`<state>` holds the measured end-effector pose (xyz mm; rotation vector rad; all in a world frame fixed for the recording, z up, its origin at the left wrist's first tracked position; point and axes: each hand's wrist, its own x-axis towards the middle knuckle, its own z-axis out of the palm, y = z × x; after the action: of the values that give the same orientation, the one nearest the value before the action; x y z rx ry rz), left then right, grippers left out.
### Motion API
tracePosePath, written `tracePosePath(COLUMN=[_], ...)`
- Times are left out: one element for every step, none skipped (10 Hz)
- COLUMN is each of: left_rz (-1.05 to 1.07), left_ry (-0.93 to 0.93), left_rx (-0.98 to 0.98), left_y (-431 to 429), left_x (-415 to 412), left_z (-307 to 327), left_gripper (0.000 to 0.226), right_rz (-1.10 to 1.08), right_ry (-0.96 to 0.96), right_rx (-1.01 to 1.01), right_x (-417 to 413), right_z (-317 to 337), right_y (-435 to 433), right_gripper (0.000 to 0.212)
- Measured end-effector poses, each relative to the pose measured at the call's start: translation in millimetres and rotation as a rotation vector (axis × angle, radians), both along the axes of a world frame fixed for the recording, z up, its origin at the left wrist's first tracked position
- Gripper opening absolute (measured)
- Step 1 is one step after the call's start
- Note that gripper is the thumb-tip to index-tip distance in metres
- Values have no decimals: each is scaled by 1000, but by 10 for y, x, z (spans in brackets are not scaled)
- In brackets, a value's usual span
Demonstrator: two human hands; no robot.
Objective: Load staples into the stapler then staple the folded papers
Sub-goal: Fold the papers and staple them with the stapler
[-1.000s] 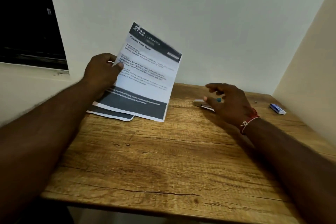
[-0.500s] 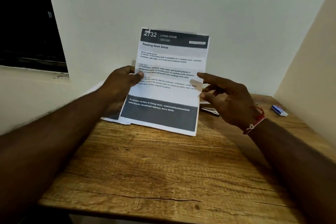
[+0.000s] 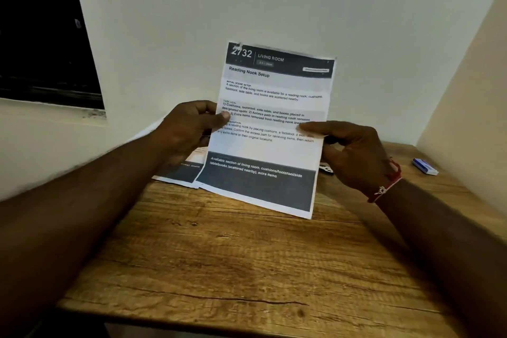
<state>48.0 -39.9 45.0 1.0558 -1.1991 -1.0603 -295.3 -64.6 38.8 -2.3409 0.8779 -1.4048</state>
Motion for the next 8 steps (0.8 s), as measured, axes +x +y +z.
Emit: tracePosePath(left_rz=[9,21,11,17,33,54,35,74], left_ry=[-101,-134,-99,-10,-29,-4,-2,8], left_rx=[-8,-1,15,38,47,44,74,68], left_y=[5,17,18,25,92,173,207,316], left_x=[52,81,95,87,15,-39,-51,-64], left_z=[-20,-24,-33,-27,10,80,135,159], left_gripper=[11,14,6,9,29,44,49,10], right_rz=[16,32,35,35,27,51,74,149], right_ry=[-37,-22,-17,-29,-56,-132,-137,-199], right_rx=[36,7,0,37,78,150,168,219], right_x=[-7,-3,7,11,39,61,75,120], right_z=[6,18,23,28,23,-21,-76,-115], right_y=[-19,-18,-37,-41,-30,-67,-48,10], right_gripper=[31,28,23,23,22,22,27,29])
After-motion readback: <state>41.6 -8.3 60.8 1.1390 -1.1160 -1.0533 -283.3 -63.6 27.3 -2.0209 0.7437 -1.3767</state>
